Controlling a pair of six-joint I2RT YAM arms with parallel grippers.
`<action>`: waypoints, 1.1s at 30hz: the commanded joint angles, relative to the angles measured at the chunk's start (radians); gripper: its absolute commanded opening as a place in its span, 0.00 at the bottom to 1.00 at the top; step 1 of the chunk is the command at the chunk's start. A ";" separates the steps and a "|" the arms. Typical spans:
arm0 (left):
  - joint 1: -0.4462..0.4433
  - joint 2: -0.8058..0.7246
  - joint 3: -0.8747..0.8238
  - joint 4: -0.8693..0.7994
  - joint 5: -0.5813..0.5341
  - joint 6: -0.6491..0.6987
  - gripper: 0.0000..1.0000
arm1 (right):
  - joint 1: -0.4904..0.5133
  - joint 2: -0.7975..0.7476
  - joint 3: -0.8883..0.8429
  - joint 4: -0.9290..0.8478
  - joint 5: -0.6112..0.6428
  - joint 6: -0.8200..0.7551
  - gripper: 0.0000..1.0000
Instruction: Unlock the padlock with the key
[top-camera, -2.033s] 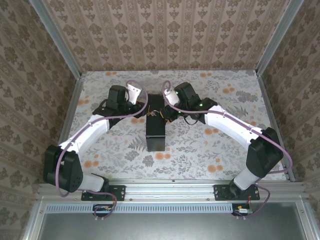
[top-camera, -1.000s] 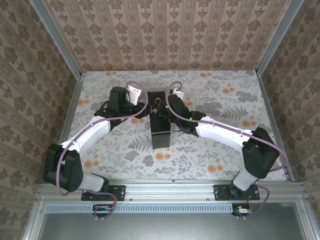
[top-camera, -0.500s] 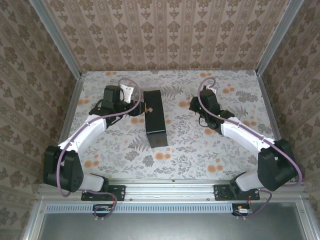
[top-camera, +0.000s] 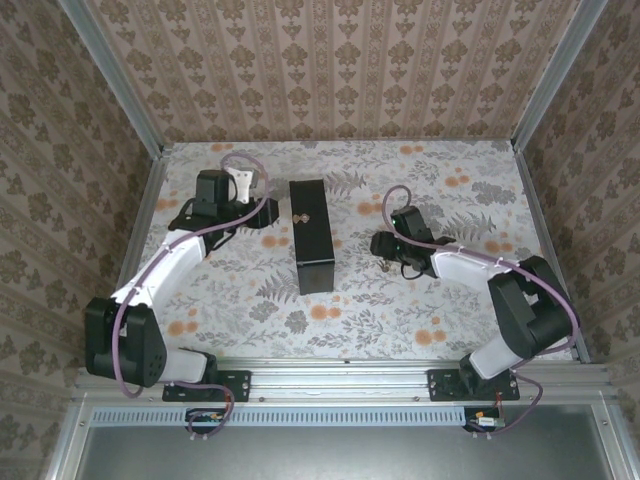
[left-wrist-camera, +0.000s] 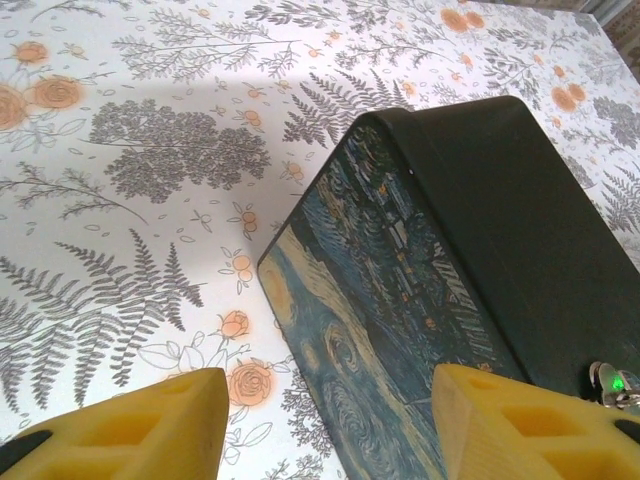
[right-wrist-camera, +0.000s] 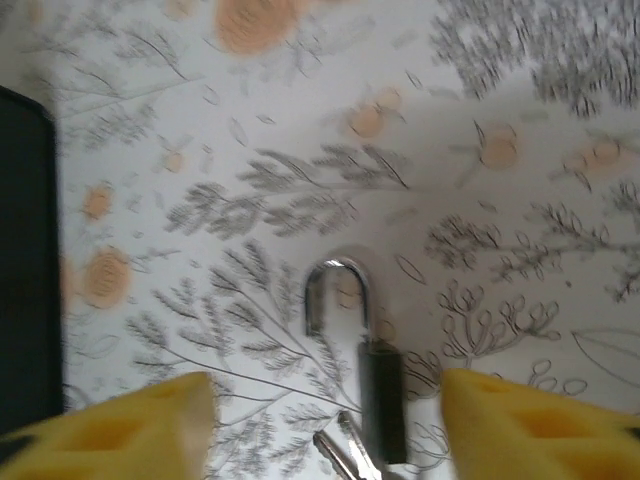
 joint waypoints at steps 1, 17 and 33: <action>0.041 -0.031 0.032 -0.061 -0.042 -0.032 0.57 | 0.036 -0.122 0.116 -0.108 -0.020 -0.096 0.83; 0.065 -0.069 -0.013 -0.081 -0.118 -0.059 0.57 | 0.446 0.007 0.499 -0.337 0.282 -0.012 1.00; 0.058 -0.078 -0.012 -0.069 -0.082 -0.043 0.56 | 0.500 0.177 0.599 -0.410 0.328 -0.022 1.00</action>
